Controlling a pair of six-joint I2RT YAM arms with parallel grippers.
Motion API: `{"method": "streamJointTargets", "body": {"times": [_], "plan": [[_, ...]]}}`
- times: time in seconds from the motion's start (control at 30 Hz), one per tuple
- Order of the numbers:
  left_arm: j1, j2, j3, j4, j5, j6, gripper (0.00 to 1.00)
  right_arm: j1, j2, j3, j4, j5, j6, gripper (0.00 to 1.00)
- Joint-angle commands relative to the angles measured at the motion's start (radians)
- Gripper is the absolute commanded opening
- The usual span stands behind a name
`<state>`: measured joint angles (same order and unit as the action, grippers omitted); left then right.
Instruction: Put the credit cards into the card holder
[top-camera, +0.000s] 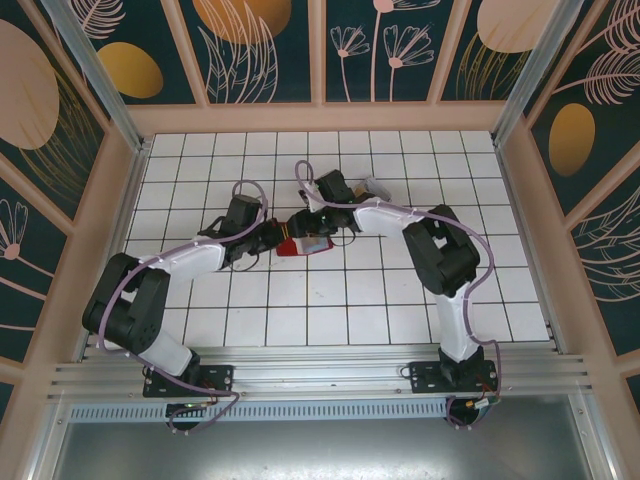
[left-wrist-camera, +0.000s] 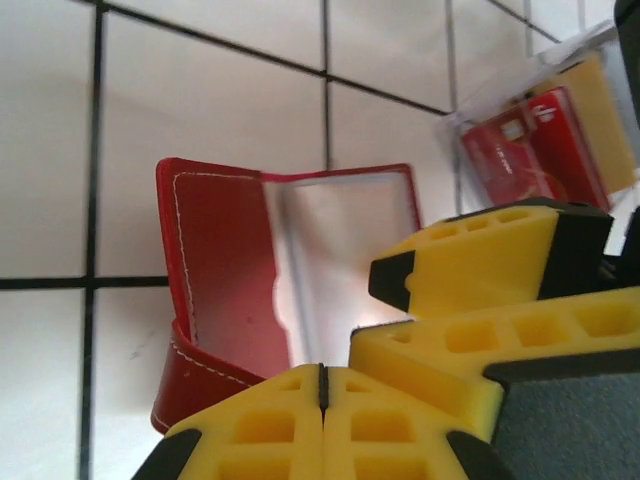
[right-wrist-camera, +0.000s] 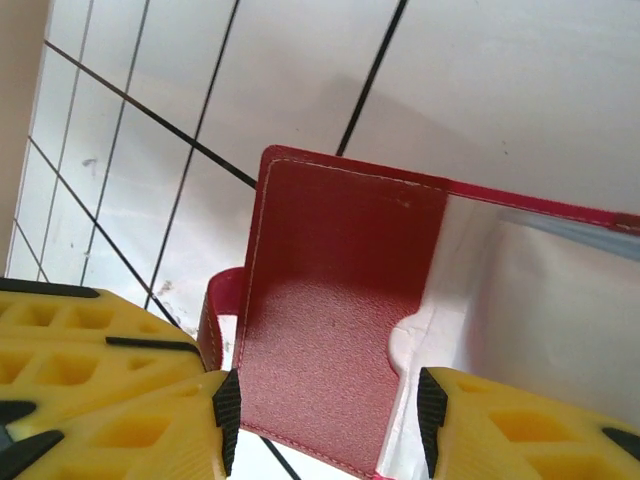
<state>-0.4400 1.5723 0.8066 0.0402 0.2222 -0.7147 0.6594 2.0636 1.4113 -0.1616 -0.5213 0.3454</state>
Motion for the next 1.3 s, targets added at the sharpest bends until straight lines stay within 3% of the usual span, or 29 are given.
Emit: {"method": "streamJointTargets", "body": {"times": [0.0, 0.23, 0.67, 1.27], "plan": [[0.004, 0.007, -0.014, 0.004, -0.022, 0.016, 0.00, -0.033, -0.045, -0.023, -0.013, 0.043, -0.011, 0.53], [0.007, 0.052, -0.021, 0.029, -0.016, 0.022, 0.00, -0.097, -0.167, -0.147, -0.014, 0.090, -0.020, 0.53], [0.007, 0.071, -0.019, 0.038, -0.003, 0.021, 0.00, -0.073, -0.105, -0.154, 0.000, 0.034, -0.005, 0.53], [0.007, 0.090, -0.018, 0.058, 0.008, 0.018, 0.00, -0.040, -0.032, -0.105, -0.030, 0.058, -0.014, 0.53]]}}
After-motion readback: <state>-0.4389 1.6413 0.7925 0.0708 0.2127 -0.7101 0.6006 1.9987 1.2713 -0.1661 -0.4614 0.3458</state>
